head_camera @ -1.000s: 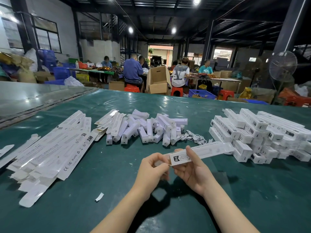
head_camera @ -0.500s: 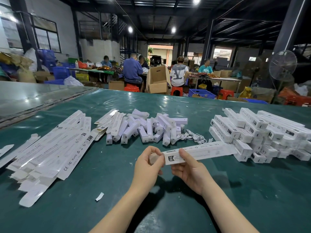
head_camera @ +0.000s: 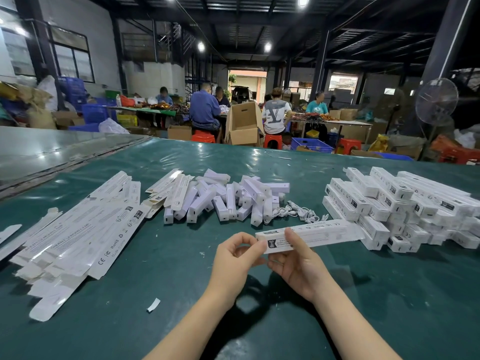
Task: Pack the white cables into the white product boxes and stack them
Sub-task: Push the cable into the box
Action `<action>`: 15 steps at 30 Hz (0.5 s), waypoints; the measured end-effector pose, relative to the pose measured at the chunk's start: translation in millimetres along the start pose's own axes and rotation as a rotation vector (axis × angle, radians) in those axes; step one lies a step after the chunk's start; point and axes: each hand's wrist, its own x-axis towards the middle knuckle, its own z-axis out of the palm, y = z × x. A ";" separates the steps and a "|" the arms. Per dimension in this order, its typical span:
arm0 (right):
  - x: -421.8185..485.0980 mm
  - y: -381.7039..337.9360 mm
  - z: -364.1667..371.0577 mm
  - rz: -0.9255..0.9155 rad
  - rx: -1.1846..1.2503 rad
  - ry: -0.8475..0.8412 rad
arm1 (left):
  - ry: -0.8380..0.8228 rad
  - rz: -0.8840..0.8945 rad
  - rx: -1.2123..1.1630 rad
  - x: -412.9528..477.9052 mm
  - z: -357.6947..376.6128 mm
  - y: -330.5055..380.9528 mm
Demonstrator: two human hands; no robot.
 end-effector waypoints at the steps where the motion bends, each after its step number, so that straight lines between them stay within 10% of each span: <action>1: 0.0 -0.4 0.2 0.006 0.007 0.005 | 0.012 0.011 0.012 0.6 -0.6 -0.4; 15: 0.4 1.8 3.9 -0.032 -0.011 0.088 | 0.196 0.045 0.128 3.2 -4.4 -0.8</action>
